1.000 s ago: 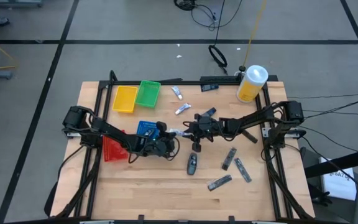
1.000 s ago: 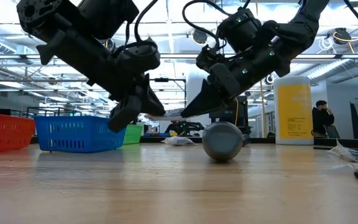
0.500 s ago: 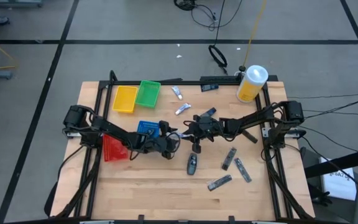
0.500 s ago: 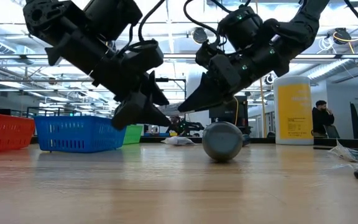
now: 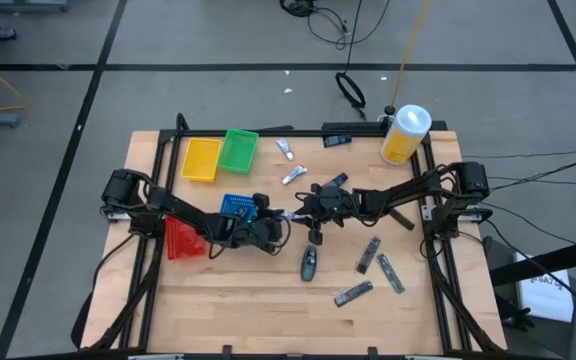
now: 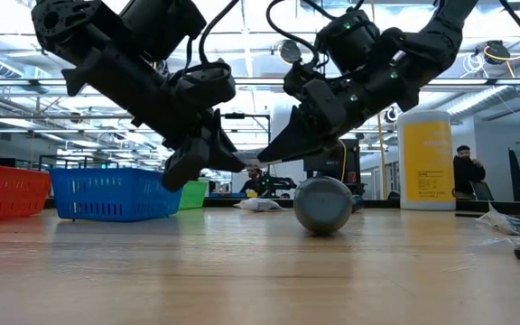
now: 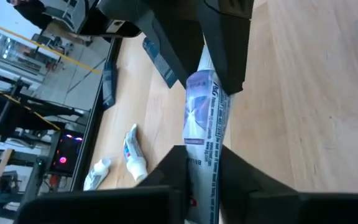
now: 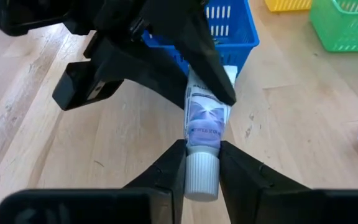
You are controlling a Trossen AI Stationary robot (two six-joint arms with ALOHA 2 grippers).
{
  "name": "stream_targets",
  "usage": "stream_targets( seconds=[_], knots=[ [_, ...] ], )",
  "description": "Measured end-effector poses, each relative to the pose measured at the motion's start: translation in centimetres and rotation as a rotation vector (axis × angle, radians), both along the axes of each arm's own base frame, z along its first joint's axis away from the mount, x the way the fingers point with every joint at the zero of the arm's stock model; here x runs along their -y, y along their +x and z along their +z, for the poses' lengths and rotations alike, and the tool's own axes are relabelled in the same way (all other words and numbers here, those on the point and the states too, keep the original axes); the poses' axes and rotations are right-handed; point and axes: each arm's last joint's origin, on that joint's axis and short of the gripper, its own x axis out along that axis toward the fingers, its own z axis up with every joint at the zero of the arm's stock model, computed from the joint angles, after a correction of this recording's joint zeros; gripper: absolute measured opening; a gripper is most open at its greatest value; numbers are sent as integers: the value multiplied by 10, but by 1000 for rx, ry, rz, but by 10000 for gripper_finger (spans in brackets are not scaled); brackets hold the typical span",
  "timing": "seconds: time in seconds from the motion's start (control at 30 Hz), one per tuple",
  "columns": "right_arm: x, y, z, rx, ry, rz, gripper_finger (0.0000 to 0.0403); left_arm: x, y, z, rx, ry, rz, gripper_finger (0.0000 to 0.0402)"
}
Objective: Pick & Place Travel size toiletries
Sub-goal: Put the white toothpaste into the green bin
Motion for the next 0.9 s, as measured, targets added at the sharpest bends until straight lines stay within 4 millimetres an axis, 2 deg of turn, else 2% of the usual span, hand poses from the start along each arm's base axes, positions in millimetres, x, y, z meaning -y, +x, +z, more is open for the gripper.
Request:
stream_targets(
  seconds=[0.07,0.13,0.27,0.37,0.53,0.6,0.73,0.83,0.9],
  knots=[
    [0,0,0,-4,3,-3,71,0,-1,0,-8,10,10,17],
    [0,0,0,-4,6,-6,76,-1,-1,0,-10,19,20,10],
    [0,-1,-2,-21,22,-12,99,1,-2,-1,-12,31,29,28],
    [-1,-6,-1,-75,37,-11,133,4,-4,-1,-14,37,45,32],
    [3,-20,10,-138,46,-34,204,4,-16,24,31,-12,108,10],
    [5,-22,16,-99,40,-48,224,-2,-26,41,79,-61,181,8],
    [6,-30,24,-34,10,-99,245,-31,-51,77,216,-214,380,30],
    [6,-36,23,18,4,-115,247,-69,-68,92,277,-408,506,37],
    [6,-36,25,66,10,-119,245,-97,-80,93,289,-527,608,32]
  ],
)
